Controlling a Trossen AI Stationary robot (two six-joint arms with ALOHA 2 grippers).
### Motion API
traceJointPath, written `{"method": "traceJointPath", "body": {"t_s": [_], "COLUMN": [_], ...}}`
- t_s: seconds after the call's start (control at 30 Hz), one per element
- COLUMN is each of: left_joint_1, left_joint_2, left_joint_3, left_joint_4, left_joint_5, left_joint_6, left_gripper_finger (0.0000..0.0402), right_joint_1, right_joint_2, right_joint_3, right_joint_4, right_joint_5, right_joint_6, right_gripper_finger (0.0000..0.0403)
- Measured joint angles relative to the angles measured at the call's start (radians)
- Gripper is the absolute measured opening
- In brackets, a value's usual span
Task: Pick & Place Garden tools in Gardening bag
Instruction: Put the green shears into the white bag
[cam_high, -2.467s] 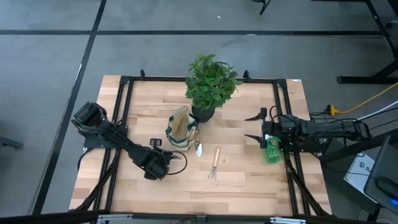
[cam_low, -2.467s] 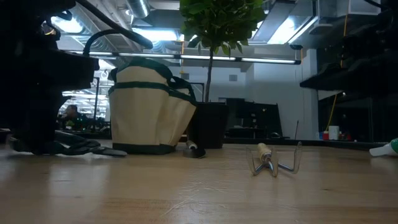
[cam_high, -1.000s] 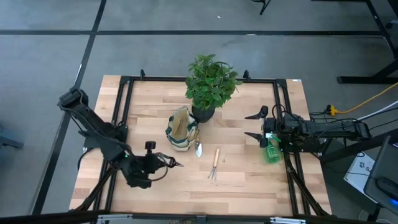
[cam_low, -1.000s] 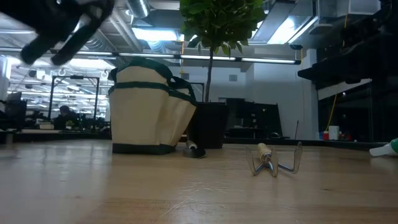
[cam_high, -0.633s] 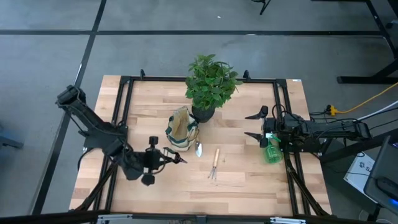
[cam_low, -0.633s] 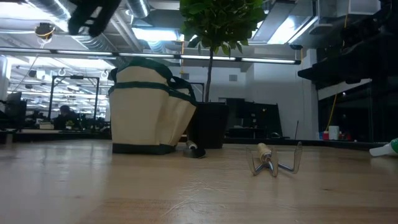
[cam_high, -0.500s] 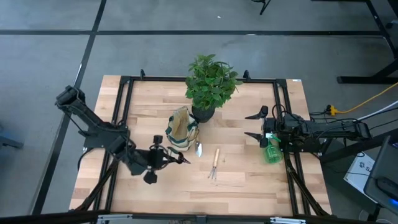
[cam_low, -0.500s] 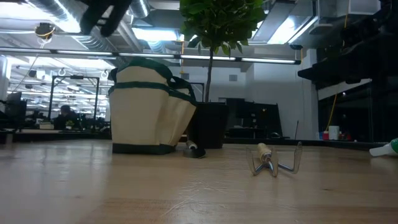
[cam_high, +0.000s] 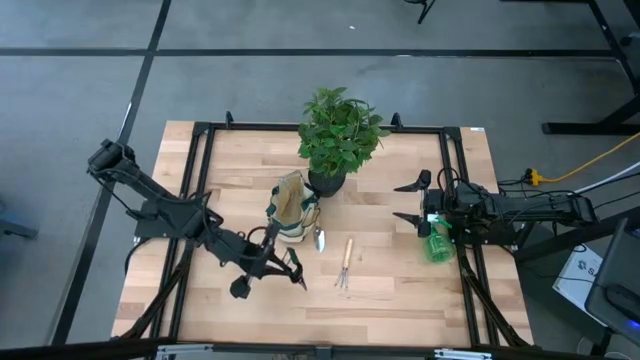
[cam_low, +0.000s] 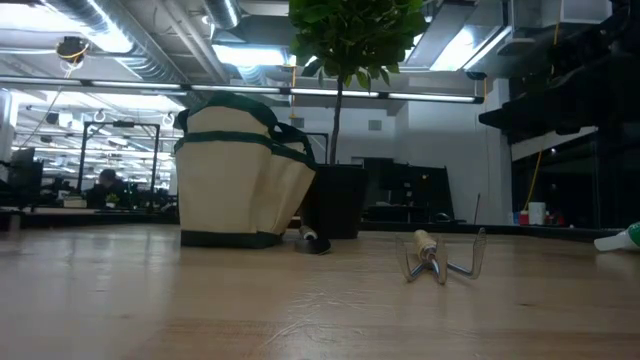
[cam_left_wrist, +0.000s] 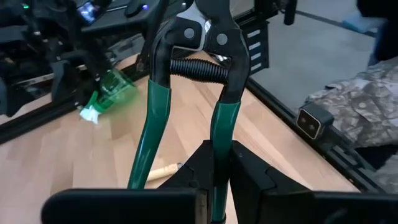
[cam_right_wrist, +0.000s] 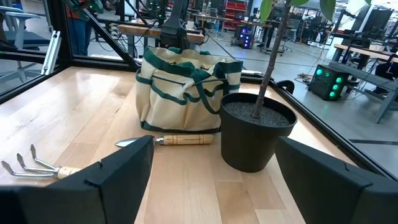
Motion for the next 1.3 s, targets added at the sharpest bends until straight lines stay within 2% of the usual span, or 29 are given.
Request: {"method": "traceJointPath", "body": {"t_s": [0.2,0.37,0.5,0.67,0.87,1.0,1.3], "left_joint_1": [0.059,0.083,0.082,0.066,0.06,0.062,0.064], "left_joint_2": [-0.015,-0.075,-0.171,-0.277,-0.311,-0.298,-0.278], "left_joint_3": [0.0,-0.044,-0.15,-0.31,-0.451,-0.492,-0.492], "left_joint_4": [-0.018,0.002,0.102,0.332,0.537,0.626,0.747], "left_joint_5": [0.11,0.118,0.078,0.007,-0.092,-0.103,-0.127], "left_joint_6": [0.01,-0.006,-0.027,-0.042,-0.042,-0.04,0.033], "left_gripper_finger": [0.0026,0.0026,0.0026,0.0026,0.0026,0.0026,0.0026], "right_joint_1": [0.0,0.0,0.0,0.0,0.0,0.0,0.0], "right_joint_2": [0.0,0.0,0.0,0.0,0.0,0.0,0.0], "right_joint_3": [0.0,0.0,0.0,0.0,0.0,0.0,0.0], "right_joint_4": [0.0,0.0,0.0,0.0,0.0,0.0,0.0], "right_joint_5": [0.0,0.0,0.0,0.001,0.0,0.0,0.0], "right_joint_6": [0.0,0.0,0.0,0.0,0.0,0.0,0.0], "right_gripper_finger": [0.0341,0.0341,0.0341,0.0341,0.0341,0.0341,0.0341]}}
